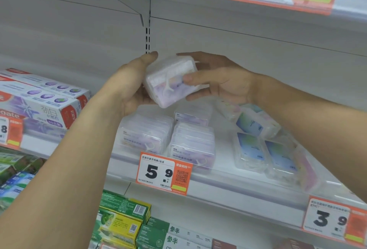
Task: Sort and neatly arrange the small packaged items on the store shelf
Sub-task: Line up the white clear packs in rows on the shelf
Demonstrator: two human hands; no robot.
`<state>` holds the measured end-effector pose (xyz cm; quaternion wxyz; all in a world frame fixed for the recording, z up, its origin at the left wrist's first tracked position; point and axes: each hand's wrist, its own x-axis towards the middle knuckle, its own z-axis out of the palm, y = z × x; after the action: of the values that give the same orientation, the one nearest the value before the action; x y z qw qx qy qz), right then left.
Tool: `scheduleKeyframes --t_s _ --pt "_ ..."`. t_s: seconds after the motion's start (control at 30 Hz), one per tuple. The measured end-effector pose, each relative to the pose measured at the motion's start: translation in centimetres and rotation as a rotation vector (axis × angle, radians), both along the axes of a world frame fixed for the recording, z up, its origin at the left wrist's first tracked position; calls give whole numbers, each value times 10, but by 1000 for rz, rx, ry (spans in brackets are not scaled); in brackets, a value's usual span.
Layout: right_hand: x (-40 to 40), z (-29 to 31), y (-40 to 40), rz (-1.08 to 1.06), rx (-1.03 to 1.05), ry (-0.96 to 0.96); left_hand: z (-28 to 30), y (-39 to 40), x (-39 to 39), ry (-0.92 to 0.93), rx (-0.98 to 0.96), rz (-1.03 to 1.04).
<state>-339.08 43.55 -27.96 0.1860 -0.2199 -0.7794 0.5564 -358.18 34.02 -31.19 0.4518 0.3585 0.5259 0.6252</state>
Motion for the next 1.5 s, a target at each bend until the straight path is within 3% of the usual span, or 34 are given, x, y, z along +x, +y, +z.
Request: scheduleKeyframes --t_s 0.1,0.2,0.23,0.33,0.43,0.47,0.57,0.63,0.7,0.77,0.83,0.9,1.03,1.17,1.27,1.4,1.5 --pt "-8 -5 1 -115 -32 68 3 -6 -5 50 32 -85" --pt "-14 -9 5 -206 -6 44 0 -11 -7 396 74 -86" --pt "-18 -10 6 -233 -11 80 -2 -10 -6 424 110 -77" --pt "-29 -15 7 -273 -137 270 -2 -8 -1 192 212 -82" --pt "-36 -20 2 -273 -157 207 0 -5 4 22 245 -119" --pt "-38 -20 1 -260 -180 212 -2 -3 3 90 228 -115" --pt "-47 -17 0 -362 -163 271 -8 -7 -10 528 73 7" --pt "-52 -17 2 -499 50 194 -13 -13 -24 802 -37 52" --pt "-57 -20 8 -551 320 32 -21 -17 -34 949 -211 3" --pt "-60 -28 12 -504 502 -166 -28 -19 -38 995 -403 -73" --pt "-62 -39 14 -396 577 -375 -32 -19 -40 945 -454 -112" --pt "-60 -49 15 -282 577 -497 -33 -19 -40 858 -433 -75" --pt "-52 -49 16 -196 452 -497 -37 -18 -41 765 -369 -116" --pt "-42 -48 17 -120 353 -453 -39 -16 -33 839 -329 -89" --pt "-29 -46 20 -292 434 -442 -36 -15 -25 918 -337 -39" --pt "-2 -36 11 -316 468 -747 -37 -11 -18 1019 -363 9" --pt "6 -40 1 -276 272 -736 -36 -9 -13 1063 -388 9"
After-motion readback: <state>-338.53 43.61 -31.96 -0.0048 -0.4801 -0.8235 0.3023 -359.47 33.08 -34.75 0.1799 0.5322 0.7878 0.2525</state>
